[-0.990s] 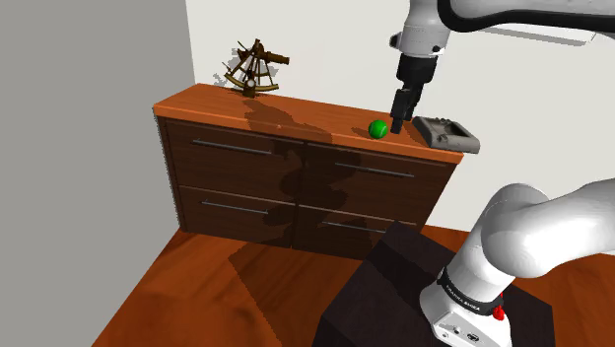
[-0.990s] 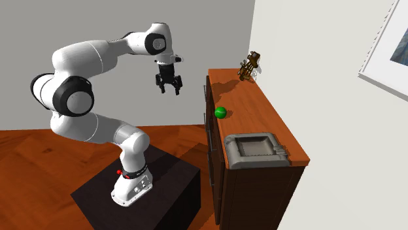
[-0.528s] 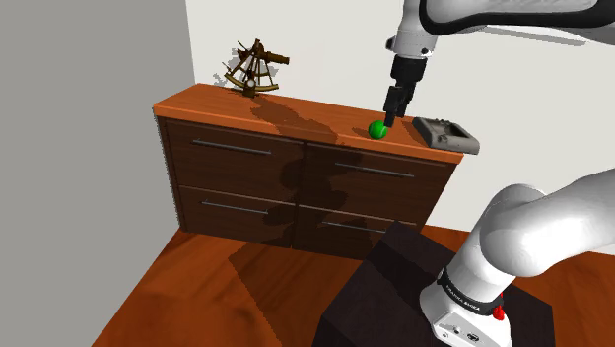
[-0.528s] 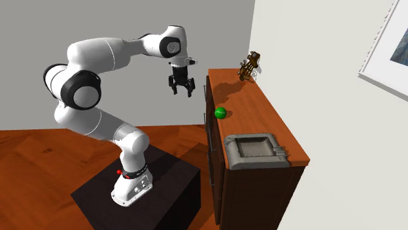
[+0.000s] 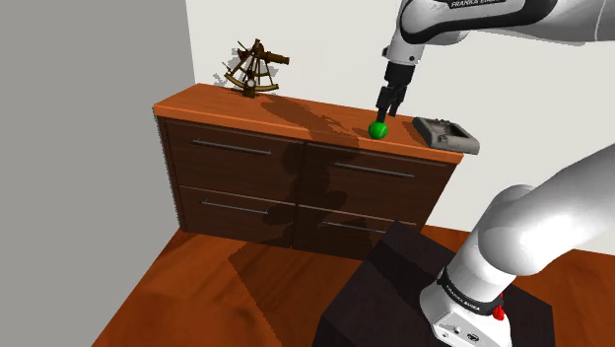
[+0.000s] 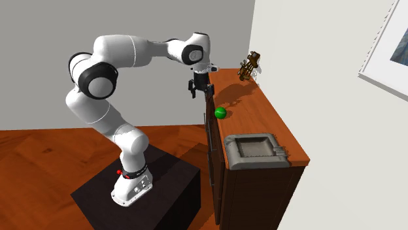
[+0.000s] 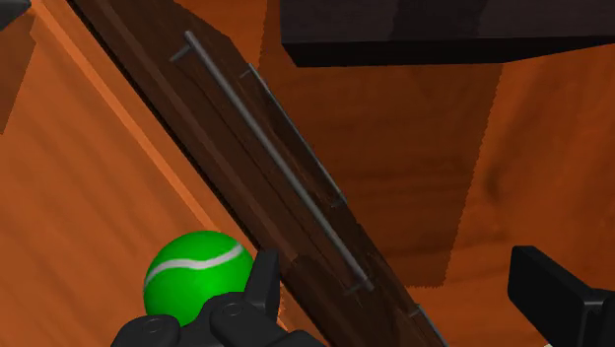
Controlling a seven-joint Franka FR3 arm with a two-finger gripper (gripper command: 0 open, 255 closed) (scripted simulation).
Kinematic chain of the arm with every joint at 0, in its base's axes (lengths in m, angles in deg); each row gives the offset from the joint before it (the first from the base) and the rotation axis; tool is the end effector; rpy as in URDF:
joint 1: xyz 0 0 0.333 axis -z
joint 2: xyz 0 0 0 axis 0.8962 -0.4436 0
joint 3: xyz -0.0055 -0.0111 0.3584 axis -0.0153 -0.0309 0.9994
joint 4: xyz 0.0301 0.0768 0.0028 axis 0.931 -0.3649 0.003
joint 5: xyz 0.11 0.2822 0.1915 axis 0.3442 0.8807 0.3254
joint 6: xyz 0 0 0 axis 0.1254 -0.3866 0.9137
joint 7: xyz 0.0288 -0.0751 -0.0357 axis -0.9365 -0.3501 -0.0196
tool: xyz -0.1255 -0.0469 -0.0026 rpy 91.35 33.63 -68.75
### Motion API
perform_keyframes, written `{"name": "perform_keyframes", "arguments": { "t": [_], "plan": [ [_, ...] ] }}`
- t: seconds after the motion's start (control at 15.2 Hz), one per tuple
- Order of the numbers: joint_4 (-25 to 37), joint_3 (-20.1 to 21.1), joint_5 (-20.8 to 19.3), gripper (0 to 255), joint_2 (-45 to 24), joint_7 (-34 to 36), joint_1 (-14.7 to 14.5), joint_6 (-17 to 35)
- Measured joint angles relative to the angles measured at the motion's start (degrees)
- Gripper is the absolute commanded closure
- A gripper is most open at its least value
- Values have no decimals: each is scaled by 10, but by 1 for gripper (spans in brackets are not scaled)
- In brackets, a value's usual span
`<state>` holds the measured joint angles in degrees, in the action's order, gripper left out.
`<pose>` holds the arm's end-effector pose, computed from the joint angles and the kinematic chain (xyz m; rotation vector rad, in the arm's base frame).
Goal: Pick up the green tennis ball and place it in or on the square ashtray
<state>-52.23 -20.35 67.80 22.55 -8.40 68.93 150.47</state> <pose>0.3395 -0.1623 0.5677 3.1382 0.0036 -0.0404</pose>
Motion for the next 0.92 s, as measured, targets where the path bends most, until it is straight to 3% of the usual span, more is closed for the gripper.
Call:
{"name": "perform_keyframes", "arguments": {
  "t": [0.59,0.92],
  "plan": [
    [123,-88,73,0,-181,-97,19,53],
    [109,-95,85,0,-201,-109,22,84]
  ]
}}
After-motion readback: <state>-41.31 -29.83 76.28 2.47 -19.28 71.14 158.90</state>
